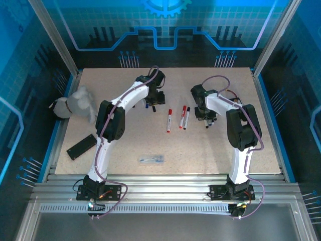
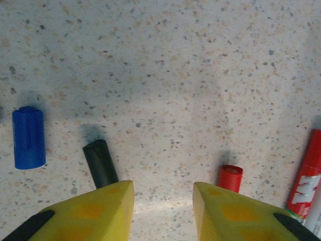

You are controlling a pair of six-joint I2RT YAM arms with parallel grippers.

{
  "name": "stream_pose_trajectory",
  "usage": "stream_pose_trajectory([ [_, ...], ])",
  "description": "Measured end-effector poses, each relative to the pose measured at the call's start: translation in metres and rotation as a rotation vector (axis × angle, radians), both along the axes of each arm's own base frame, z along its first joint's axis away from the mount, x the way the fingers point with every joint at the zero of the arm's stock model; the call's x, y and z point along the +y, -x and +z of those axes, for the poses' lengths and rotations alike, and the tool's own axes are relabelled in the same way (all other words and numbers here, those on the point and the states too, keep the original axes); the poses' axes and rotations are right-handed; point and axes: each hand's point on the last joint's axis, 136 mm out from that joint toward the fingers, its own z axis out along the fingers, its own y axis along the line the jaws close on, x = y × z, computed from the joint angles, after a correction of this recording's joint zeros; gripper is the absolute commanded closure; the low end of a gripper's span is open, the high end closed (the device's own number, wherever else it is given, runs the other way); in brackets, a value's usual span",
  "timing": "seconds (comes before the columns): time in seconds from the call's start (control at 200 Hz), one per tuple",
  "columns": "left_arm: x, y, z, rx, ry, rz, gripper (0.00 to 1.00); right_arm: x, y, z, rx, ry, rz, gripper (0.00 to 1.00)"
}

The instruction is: Open the pen caps

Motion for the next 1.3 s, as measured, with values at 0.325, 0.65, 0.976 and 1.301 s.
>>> stream_pose_trajectory([
  [0.325, -0.03, 0.012, 0.004, -0.012, 0.012, -0.06, 0.61, 0.023, 0.005, 0.057, -0.143, -0.071, 0.055, 0.63],
  [0.65, -0.04, 0.02, 0.001, -0.008, 0.016, -0.083, 0.61, 0.049, 0.026, 0.049, -0.127, -0.18, 0.093, 0.61],
  [0.976, -0.041, 0.027, -0.004, 0.004, 0.006, -0.1, 0.59, 0.067, 0.024, 0.05, -0.14, -0.239, 0.116, 0.61],
  [1.301, -0.051, 0.041, -0.012, 0.022, -0.009, -0.142, 0.58, 0.071, 0.023, 0.051, -0.144, -0.26, 0.121, 0.61],
])
